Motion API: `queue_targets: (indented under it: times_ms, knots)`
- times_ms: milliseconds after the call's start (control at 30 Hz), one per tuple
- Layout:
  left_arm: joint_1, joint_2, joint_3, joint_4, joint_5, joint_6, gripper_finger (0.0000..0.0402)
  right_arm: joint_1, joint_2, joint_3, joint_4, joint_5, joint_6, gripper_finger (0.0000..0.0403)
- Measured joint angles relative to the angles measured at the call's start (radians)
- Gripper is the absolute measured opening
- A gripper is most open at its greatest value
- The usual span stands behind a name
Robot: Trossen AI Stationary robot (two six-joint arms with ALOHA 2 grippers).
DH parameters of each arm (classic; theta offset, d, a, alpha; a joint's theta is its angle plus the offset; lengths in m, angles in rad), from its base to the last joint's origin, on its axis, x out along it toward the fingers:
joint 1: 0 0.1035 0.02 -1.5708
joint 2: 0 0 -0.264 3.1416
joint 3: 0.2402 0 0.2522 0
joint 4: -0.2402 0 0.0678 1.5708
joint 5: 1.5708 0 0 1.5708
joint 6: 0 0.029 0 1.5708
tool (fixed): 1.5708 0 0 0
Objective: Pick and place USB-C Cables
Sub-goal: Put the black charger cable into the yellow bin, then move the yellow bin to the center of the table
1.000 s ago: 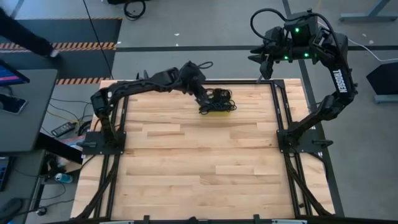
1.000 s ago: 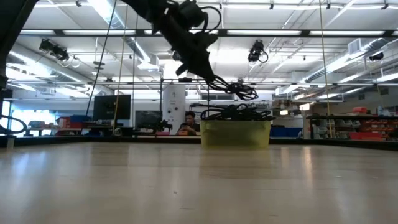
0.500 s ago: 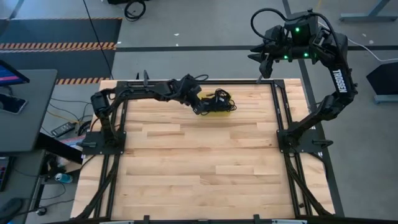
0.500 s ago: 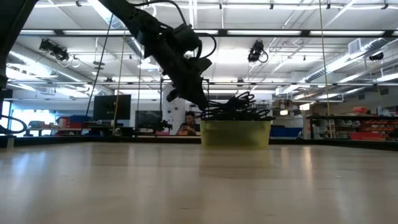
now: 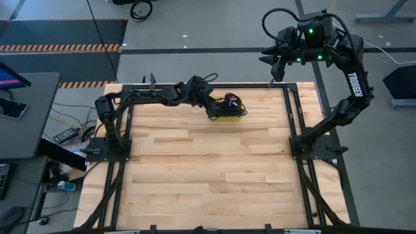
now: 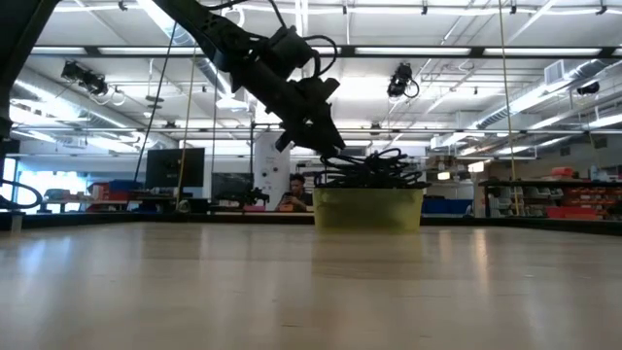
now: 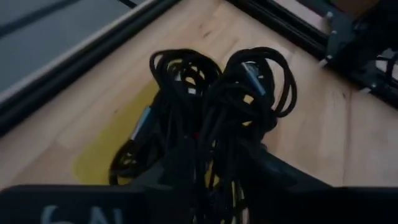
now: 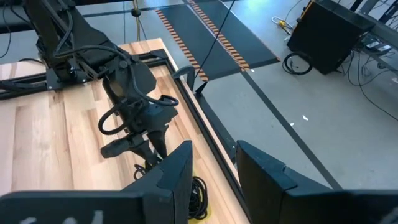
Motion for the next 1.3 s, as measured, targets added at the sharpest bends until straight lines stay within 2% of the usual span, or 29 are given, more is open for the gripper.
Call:
queue_targets:
  times_ms: [233, 533, 733, 833, 933, 1067, 1233, 1300]
  knots:
    - [0.016, 0.0, 0.0, 0.0, -0.042, 0.058, 0.0161, 0.0, 0.0, 0.0, -0.002, 0.0, 0.0, 0.0129]
    - [0.085, -0.072, 0.08, -0.006, -0.04, -0.043, 0.0168, -0.013, 0.006, -0.026, -0.033, 0.0, -0.038, 0.0129]
    - [0.108, -0.167, 0.16, -0.015, -0.007, -0.057, 0.0169, -0.063, 0.006, -0.158, -0.026, 0.057, -0.083, 0.0117]
    - [0.101, -0.224, 0.189, -0.062, 0.012, -0.056, 0.0166, -0.103, 0.006, -0.271, 0.009, 0.065, -0.118, 0.0073]
    - [0.079, -0.286, 0.21, -0.139, 0.019, -0.048, 0.0161, -0.145, 0.006, -0.4, 0.108, 0.055, -0.156, 0.0013]
    - [0.026, -0.372, 0.211, -0.236, 0.02, -0.03, 0.0156, -0.207, 0.007, -0.594, 0.327, 0.005, -0.17, 0.0005]
    - [-0.063, -0.442, 0.211, -0.3, 0.02, -0.029, 0.0153, -0.281, 0.019, -0.846, 0.683, -0.171, -0.127, 0.0003]
    - [-0.095, -0.455, 0.212, -0.316, 0.021, -0.028, 0.0153, -0.308, 0.053, -0.912, 0.767, -0.217, -0.087, 0.0002]
